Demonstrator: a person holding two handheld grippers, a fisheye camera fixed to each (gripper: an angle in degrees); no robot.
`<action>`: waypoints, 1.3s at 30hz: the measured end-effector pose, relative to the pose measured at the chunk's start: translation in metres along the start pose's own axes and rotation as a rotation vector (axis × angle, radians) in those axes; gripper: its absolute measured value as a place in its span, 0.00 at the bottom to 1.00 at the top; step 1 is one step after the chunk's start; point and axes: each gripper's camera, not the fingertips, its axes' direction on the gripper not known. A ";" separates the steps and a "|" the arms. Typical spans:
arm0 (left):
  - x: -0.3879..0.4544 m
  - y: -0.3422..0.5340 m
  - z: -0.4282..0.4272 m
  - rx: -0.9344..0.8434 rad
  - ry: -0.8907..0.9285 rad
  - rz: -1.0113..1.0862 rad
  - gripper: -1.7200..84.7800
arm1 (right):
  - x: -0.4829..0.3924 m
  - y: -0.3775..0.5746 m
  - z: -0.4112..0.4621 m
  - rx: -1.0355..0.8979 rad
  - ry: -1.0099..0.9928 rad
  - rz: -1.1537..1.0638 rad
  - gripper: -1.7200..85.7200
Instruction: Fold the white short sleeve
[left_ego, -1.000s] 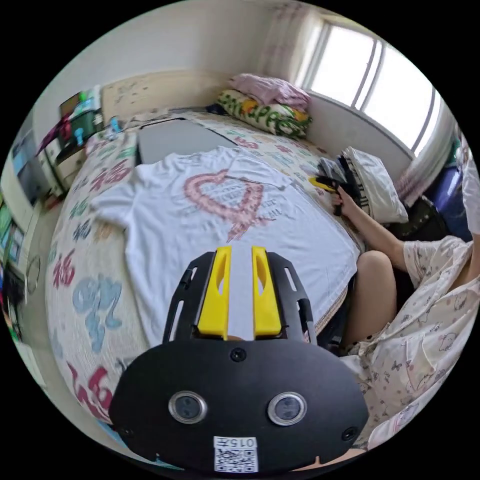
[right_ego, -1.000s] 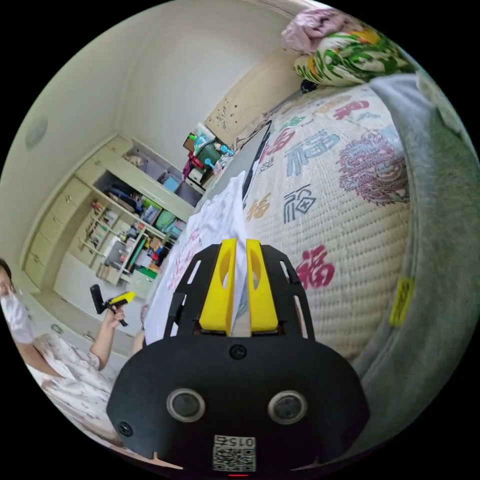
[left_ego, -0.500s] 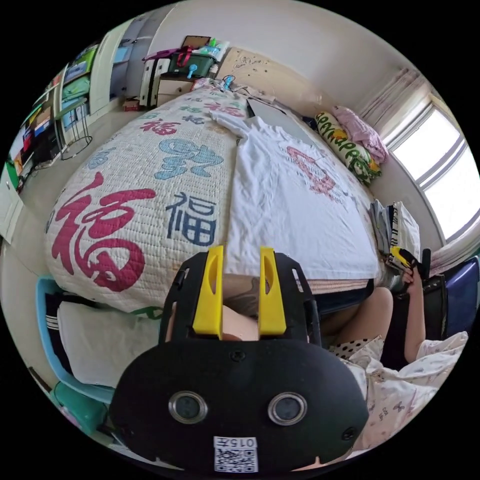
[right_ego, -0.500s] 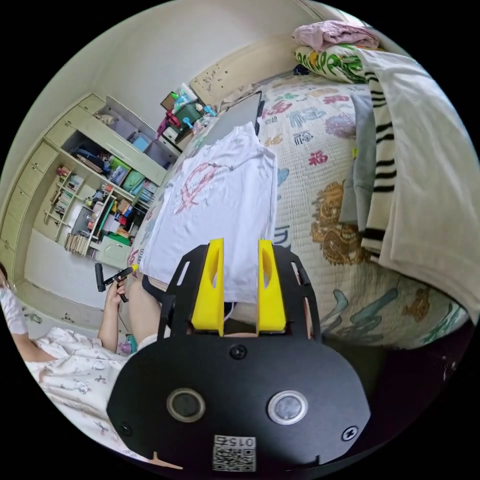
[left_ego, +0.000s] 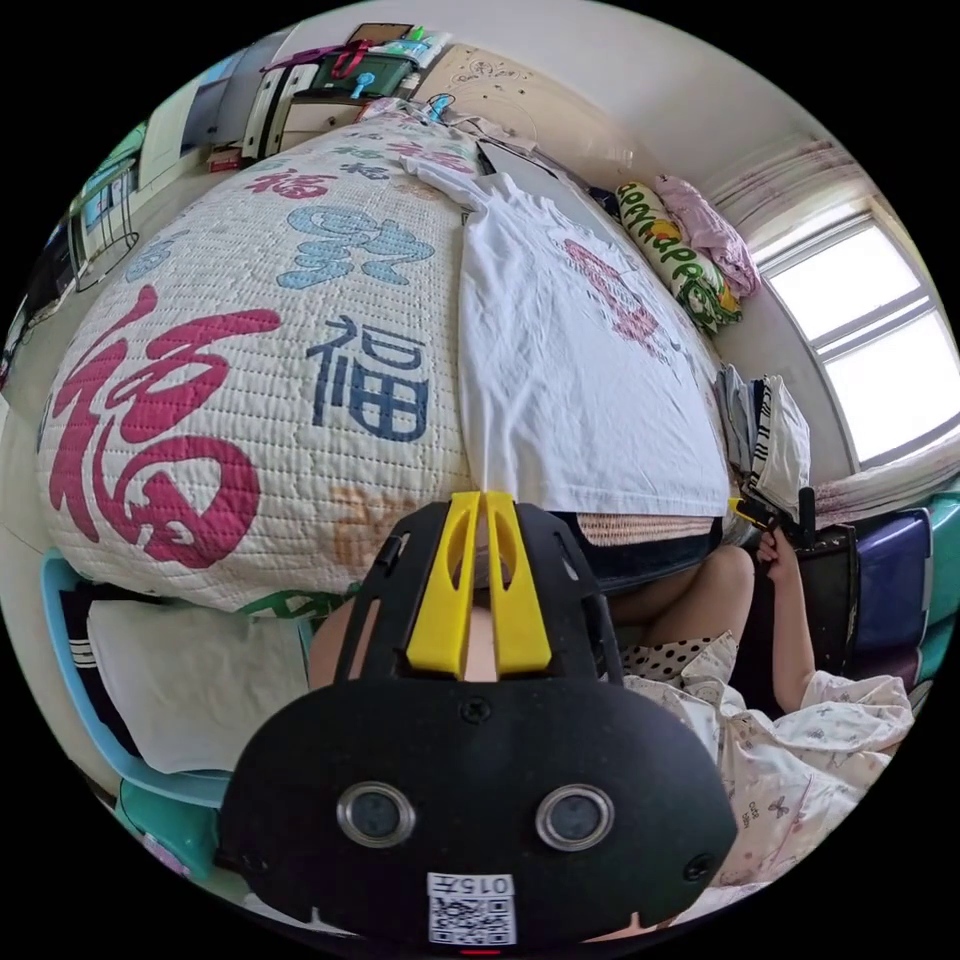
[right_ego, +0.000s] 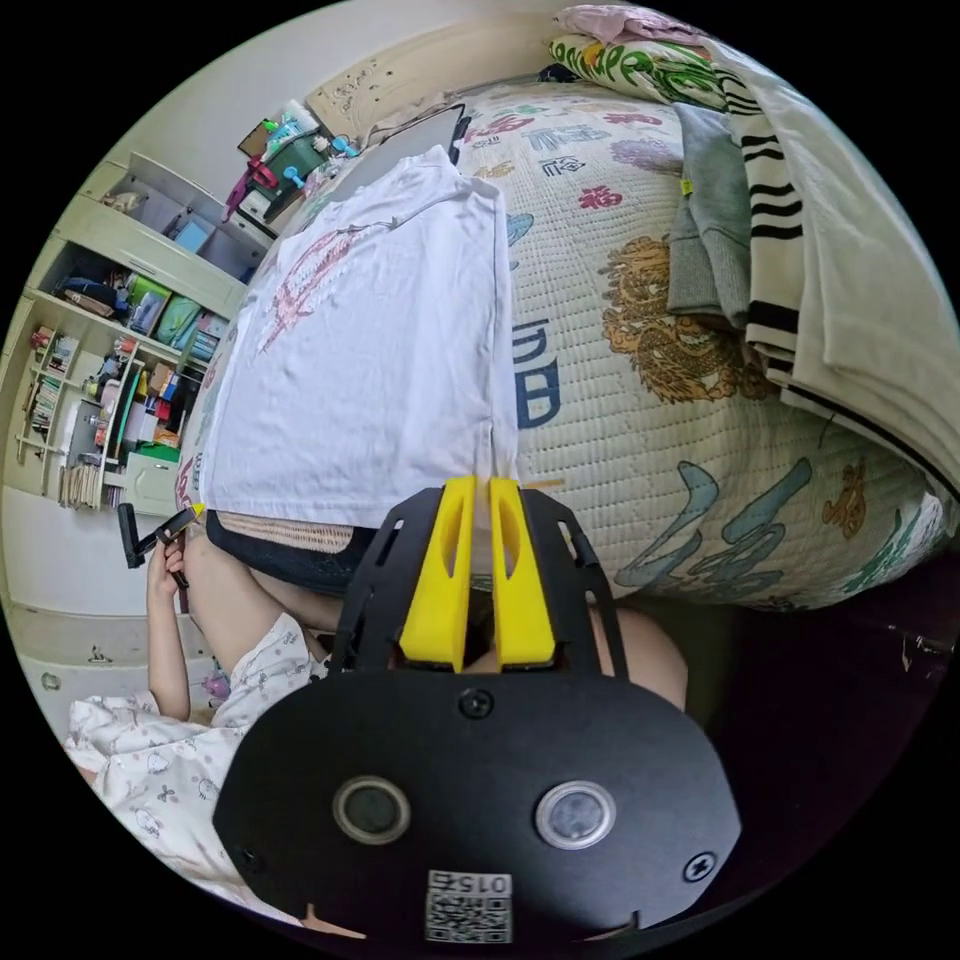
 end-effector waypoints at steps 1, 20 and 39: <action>0.006 0.002 -0.001 0.000 -0.004 0.005 0.02 | 0.003 -0.001 0.006 -0.009 0.007 0.001 0.05; 0.186 0.062 0.017 -0.102 -0.290 0.103 0.02 | 0.095 -0.021 0.196 -0.013 0.175 -0.105 0.02; 0.233 0.140 -0.208 0.527 -0.095 0.074 0.04 | 0.220 -0.051 0.218 -0.006 0.335 -0.155 0.01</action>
